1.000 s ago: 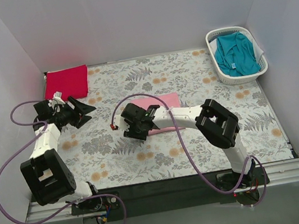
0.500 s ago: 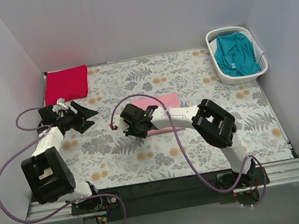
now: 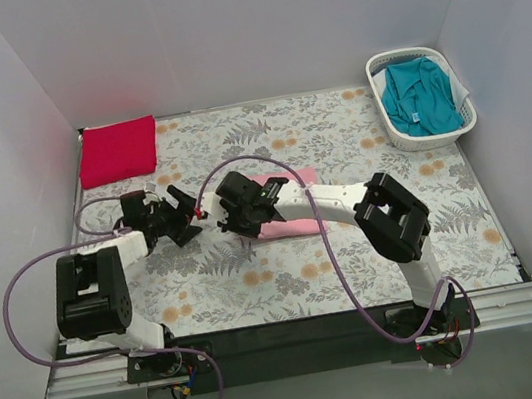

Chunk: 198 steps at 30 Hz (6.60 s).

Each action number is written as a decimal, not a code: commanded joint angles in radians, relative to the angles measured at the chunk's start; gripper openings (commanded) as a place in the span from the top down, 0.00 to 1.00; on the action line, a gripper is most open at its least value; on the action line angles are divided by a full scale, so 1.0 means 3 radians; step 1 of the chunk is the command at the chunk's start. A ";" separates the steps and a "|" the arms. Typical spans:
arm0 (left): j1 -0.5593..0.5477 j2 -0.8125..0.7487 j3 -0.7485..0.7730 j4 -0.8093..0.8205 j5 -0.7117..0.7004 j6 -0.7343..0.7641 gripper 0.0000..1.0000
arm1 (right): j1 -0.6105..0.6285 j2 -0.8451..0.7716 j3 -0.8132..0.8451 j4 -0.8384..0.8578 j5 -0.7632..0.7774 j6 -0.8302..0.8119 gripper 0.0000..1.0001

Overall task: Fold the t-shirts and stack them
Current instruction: Neatly place the folded tshirt to the corner

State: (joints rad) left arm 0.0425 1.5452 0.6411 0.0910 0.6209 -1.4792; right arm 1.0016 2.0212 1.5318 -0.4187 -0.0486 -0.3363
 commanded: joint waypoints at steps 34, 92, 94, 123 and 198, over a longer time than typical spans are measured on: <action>-0.1021 0.1139 0.0297 0.0780 -0.0868 -0.1343 0.11 | -0.0271 -0.0382 0.0227 0.0194 -0.0349 0.0410 0.99; -0.0618 0.2038 0.3860 -0.1622 -0.2330 0.2062 1.00 | -0.1278 -0.1640 -0.0831 0.0133 -0.0191 0.0420 0.02; -0.0516 0.2135 0.4106 -0.1628 -0.2335 0.2169 1.00 | -0.1283 -0.1629 -0.0821 0.0138 -0.0196 0.0415 0.02; -0.0188 0.2187 0.5037 -0.1280 -0.2197 0.3315 1.00 | -0.1314 -0.1589 -0.0826 0.0133 -0.0267 0.0431 0.02; 0.0267 0.2386 0.5160 -0.1316 -0.1865 0.4020 1.00 | -0.1304 -0.1297 -0.0663 0.0076 -0.0324 0.0512 0.02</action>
State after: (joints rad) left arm 0.1040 2.2757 2.1258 -0.3187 0.0563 -0.3099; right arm 0.6144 1.6276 1.2835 -0.3958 -0.1349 -0.1875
